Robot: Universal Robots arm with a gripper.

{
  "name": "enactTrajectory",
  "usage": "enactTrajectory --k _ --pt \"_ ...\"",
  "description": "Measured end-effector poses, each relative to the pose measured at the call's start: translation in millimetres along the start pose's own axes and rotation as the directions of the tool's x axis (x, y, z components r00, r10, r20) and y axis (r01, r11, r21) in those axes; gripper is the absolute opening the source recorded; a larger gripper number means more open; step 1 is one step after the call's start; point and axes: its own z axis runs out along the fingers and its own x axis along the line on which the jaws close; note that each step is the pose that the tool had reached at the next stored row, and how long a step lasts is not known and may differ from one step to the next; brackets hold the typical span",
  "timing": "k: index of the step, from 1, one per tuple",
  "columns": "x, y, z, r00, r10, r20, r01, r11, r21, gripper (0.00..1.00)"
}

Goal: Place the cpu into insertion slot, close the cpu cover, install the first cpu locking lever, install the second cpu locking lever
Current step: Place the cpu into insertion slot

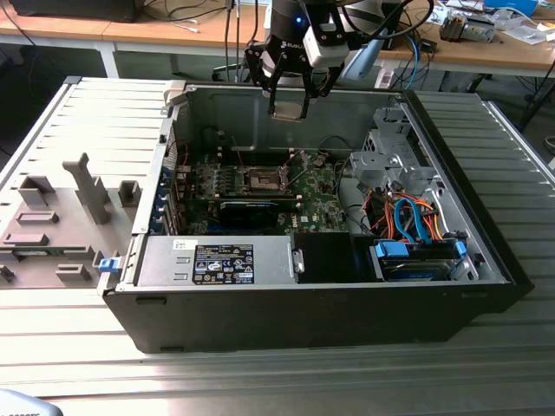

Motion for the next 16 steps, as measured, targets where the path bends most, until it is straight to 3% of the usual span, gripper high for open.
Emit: enactTrajectory --k 16 --pt "0.0 0.0 0.0 1.0000 0.009 0.0001 -0.009 1.0000 -0.0001 0.55"
